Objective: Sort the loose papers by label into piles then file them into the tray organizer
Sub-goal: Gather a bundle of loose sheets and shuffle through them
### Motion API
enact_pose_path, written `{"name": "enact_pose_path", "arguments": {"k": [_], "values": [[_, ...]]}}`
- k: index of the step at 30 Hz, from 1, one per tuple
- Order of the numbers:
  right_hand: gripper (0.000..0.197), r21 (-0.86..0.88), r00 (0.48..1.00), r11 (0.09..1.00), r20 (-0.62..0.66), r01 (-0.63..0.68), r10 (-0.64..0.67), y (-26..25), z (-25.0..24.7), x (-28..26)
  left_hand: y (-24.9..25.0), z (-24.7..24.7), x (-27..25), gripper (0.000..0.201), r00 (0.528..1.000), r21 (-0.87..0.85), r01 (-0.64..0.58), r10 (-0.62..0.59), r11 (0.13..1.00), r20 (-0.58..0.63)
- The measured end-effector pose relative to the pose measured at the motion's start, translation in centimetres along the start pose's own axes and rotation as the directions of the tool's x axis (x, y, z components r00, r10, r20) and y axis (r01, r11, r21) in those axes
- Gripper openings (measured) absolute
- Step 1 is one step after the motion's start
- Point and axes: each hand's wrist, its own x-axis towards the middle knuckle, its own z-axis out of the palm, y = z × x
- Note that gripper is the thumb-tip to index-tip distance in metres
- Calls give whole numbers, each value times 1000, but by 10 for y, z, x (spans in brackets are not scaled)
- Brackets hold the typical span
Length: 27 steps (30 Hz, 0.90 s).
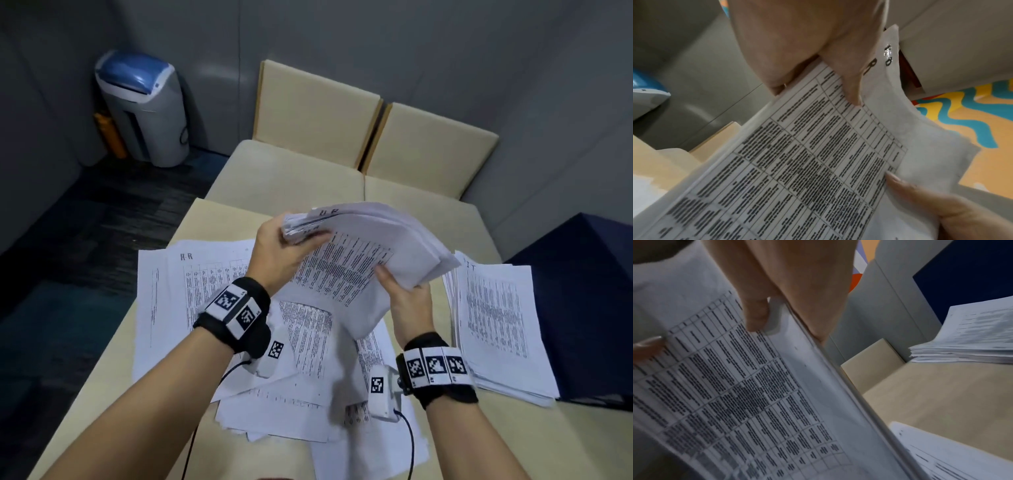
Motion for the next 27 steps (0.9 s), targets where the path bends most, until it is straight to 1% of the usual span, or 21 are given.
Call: {"name": "enact_pose_path", "arguments": {"k": [2,4,6,8,10,12,15,17,19,21,22,23,24,25,26,27], "values": [[25,3,999,1000,-24,21,-21,-5,-3,1,6,1,-5,34,998,-37,-28,26,999,-52],[21,-2,1000,1000,-9,14,-14,-1,-8,-2,8,3,-9,45,993,-95,-29,19,995,-113],[30,-26,1000,999,23,-21,21,9,-13,-7,9,5,-10,61,991,-138,-25,7,990,-135],[36,-45,996,996,42,-72,74,18,-15,-11,13,8,-7,67,990,-116,-27,11,993,-140],[33,-42,994,995,59,-92,94,24,-17,-12,22,15,-1,66,986,-79,-57,44,995,-160],[31,-53,992,995,79,-90,94,27,-18,-10,31,23,8,68,978,-44,-61,51,997,-203],[34,-49,990,996,115,-70,75,30,-19,-8,38,35,21,67,947,41,-20,32,999,-319],[42,-35,990,998,130,-54,58,31,-21,-6,40,40,27,65,927,86,18,15,996,-374],[47,-21,990,999,135,-48,51,33,-22,-6,40,43,32,59,912,108,59,-10,992,-410],[45,-13,989,998,132,-69,70,36,-23,-5,36,43,37,49,889,91,96,-44,991,-456],[43,-8,989,996,124,-84,84,38,-23,-5,34,42,37,44,879,71,95,-50,993,-473],[41,-5,989,995,117,-95,95,40,-23,-4,34,40,38,40,880,52,72,-39,996,-473],[39,-6,988,995,111,-104,104,42,-23,-3,33,38,38,38,896,50,30,-5,998,-444],[38,-7,988,994,107,-113,113,44,-22,-3,33,35,37,36,926,58,-20,40,998,-374],[35,-7,987,993,104,-120,120,45,-22,-1,33,33,37,34,958,65,-64,80,996,-277],[32,-10,987,993,103,-119,120,46,-21,0,33,32,38,31,979,64,-92,102,994,-177]]}}
